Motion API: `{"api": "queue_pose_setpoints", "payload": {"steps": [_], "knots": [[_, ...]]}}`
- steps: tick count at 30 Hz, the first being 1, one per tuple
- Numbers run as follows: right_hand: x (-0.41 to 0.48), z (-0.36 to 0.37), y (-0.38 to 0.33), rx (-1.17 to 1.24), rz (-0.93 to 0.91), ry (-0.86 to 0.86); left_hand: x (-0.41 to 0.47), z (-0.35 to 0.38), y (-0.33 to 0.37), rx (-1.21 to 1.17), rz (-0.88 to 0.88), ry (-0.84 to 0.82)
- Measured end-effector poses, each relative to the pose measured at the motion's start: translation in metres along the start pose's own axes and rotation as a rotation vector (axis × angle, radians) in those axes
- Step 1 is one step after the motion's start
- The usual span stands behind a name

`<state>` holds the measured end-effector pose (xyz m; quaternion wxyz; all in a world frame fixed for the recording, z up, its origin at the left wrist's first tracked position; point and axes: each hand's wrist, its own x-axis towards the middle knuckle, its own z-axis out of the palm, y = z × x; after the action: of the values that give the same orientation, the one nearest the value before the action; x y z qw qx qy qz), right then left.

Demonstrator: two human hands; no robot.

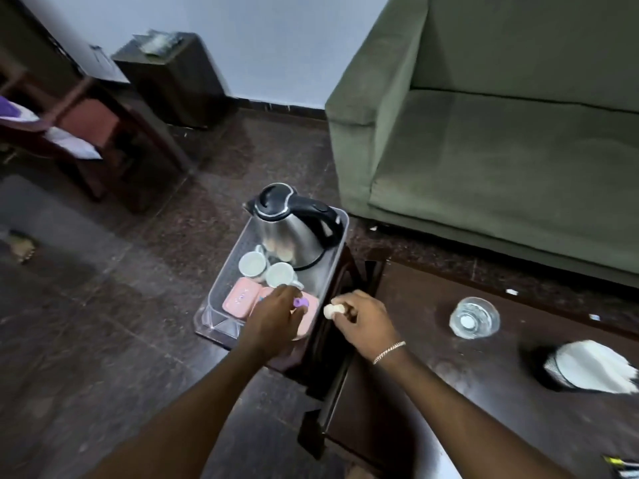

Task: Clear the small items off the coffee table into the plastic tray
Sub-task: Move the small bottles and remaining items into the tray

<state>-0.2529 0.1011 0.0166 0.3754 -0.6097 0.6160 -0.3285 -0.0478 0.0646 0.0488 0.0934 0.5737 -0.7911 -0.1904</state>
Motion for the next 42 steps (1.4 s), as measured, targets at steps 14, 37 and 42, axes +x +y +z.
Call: {"api": "queue_pose_setpoints", "payload": {"steps": [14, 37, 42], "knots": [[0.065, 0.073, -0.015, -0.662, -0.075, -0.198, 0.014, 0.033, -0.052, -0.051, -0.124, -0.138], [-0.148, -0.136, 0.142, -0.345, 0.383, 0.143, 0.010, 0.086, 0.130, 0.002, 0.443, -0.095], [-0.233, -0.205, 0.189, -0.416, 0.532, 0.154, -0.026, 0.169, 0.237, -0.119, 0.468, -0.310]]}}
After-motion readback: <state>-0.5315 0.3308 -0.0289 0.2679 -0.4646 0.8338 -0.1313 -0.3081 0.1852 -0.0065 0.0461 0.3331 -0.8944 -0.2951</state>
